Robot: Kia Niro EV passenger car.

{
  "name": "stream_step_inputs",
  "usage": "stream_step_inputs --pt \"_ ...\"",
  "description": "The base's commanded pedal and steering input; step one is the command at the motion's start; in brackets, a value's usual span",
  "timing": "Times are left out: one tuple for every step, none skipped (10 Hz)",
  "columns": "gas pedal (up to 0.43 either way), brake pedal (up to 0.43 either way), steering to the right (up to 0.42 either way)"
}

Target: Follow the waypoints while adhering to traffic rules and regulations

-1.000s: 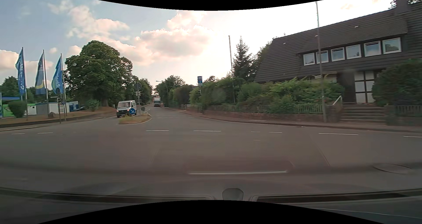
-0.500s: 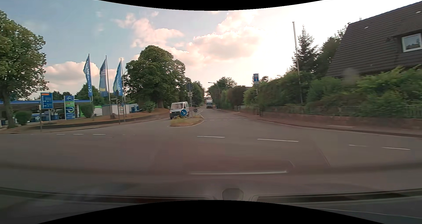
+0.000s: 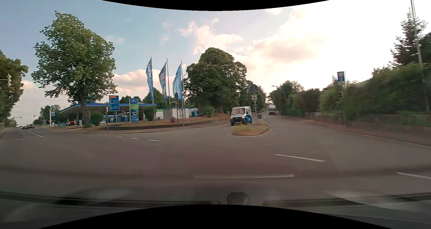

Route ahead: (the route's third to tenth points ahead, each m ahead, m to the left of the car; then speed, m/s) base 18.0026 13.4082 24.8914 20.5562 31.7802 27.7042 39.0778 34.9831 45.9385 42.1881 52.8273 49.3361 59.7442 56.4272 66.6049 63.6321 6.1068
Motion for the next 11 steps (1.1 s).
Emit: stream_step_inputs --pt "0.28 0.0 -0.405" --pt "0.299 0.0 -0.394" --pt "0.311 0.0 -0.381" --pt "0.311 0.0 -0.363" --pt "0.319 0.0 -0.343" --pt "0.339 0.0 -0.322" --pt "0.35 0.0 -0.3" --pt "0.358 0.0 -0.277" --pt "0.358 0.0 -0.257" --pt "0.358 0.0 -0.236" --pt "0.37 0.0 -0.214"
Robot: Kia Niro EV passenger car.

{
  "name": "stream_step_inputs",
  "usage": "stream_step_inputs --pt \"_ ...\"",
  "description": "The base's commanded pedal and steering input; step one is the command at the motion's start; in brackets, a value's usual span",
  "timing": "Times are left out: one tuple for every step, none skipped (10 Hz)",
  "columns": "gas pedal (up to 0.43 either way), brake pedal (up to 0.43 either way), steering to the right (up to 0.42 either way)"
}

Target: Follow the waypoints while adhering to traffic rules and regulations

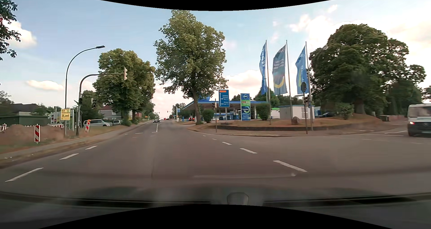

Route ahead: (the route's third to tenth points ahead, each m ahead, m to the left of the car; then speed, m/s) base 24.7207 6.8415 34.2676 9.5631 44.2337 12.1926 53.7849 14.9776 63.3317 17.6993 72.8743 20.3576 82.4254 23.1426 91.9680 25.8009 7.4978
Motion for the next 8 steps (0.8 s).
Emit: stream_step_inputs --pt "0.37 0.0 -0.194" --pt "0.37 0.0 -0.177" --pt "0.37 0.0 -0.158" --pt "0.37 0.0 -0.146" --pt "0.37 0.0 -0.129" --pt "0.37 0.0 -0.107" --pt "0.37 0.0 -0.091" --pt "0.37 0.0 -0.075"
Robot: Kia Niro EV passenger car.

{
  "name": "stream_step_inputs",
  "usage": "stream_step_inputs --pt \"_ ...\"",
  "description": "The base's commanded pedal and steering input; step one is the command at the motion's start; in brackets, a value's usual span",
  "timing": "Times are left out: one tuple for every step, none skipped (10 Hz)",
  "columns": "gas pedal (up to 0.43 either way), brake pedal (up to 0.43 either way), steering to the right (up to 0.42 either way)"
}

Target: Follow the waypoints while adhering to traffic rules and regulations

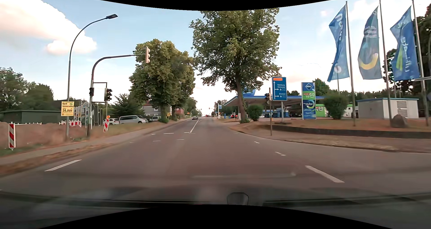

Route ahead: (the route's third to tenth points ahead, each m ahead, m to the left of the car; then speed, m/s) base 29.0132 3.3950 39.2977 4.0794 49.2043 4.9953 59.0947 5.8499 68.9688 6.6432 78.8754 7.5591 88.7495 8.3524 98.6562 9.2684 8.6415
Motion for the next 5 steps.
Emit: stream_step_inputs --pt "0.37 0.0 -0.065" --pt "0.37 0.0 -0.053" --pt "0.37 0.0 -0.039" --pt "0.37 0.0 -0.028" --pt "0.37 0.0 -0.019"
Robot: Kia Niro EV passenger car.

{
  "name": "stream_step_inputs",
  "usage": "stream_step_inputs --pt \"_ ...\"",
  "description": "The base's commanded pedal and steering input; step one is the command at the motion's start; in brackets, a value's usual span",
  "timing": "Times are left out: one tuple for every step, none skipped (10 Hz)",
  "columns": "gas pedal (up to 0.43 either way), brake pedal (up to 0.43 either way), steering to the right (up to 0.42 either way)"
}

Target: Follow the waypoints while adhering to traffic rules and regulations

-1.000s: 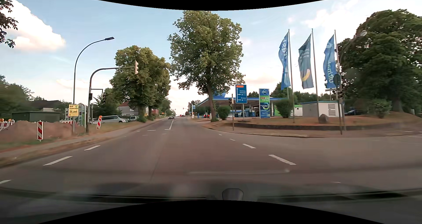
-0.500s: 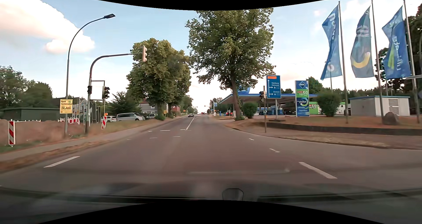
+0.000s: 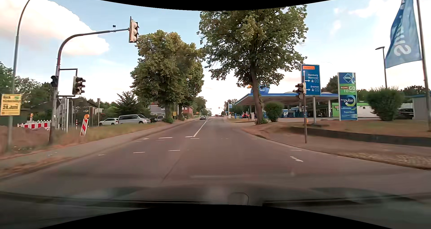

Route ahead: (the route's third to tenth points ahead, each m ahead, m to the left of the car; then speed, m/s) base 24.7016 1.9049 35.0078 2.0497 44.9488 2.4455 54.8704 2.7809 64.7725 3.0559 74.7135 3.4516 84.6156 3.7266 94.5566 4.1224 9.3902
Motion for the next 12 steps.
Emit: stream_step_inputs --pt "0.37 0.0 -0.017" --pt "0.37 0.0 -0.016" --pt "0.37 0.0 -0.016" --pt "0.37 0.0 -0.016" --pt "0.37 0.0 -0.016" --pt "0.37 0.0 -0.016" --pt "0.37 0.0 -0.016" --pt "0.37 0.0 -0.017" --pt "0.37 0.0 -0.016" --pt "0.37 0.0 -0.012" --pt "0.37 0.0 -0.01" --pt "0.37 0.0 -0.006"
